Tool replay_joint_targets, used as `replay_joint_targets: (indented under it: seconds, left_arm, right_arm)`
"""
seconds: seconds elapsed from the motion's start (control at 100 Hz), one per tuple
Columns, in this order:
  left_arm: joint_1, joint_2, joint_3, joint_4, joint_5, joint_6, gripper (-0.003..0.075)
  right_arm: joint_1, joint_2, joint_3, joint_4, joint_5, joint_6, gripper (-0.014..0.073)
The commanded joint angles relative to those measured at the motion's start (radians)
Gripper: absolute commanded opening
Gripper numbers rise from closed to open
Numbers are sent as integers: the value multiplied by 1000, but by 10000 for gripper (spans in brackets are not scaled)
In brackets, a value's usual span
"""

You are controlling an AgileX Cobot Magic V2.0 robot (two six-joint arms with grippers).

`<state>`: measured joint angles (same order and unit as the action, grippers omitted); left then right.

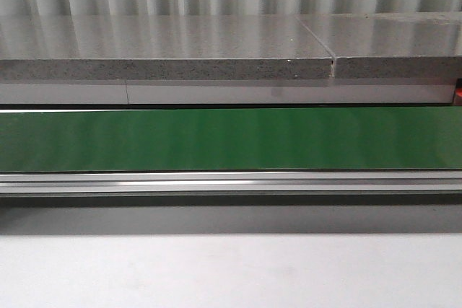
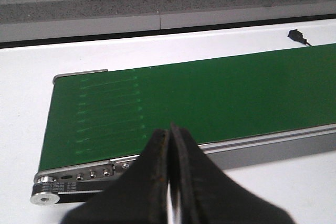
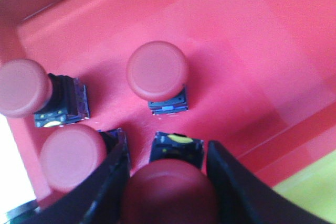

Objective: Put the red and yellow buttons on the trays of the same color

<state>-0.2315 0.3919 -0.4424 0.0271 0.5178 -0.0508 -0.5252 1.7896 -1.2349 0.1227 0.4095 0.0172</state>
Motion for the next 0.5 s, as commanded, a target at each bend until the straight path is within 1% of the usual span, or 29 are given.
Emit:
replay_joint_targets:
  seconds: [0.0, 0.38, 0.43, 0.49]
  left_arm:
    - [-8, 6, -26, -3, -71, -2, -20]
    - [-8, 6, -26, -3, -71, -2, -20]
    - [-8, 6, -26, -3, -71, -2, -20]
    - [-8, 6, -26, -3, -71, -2, -20]
  right_arm:
    - [-2, -31, -33, 15, -80, -1, 218]
    - [-2, 38, -33, 42, -101, -1, 220]
    - [-2, 39, -33, 42, -101, -1, 241]
    - [-2, 39, -33, 45, -104, -1, 327]
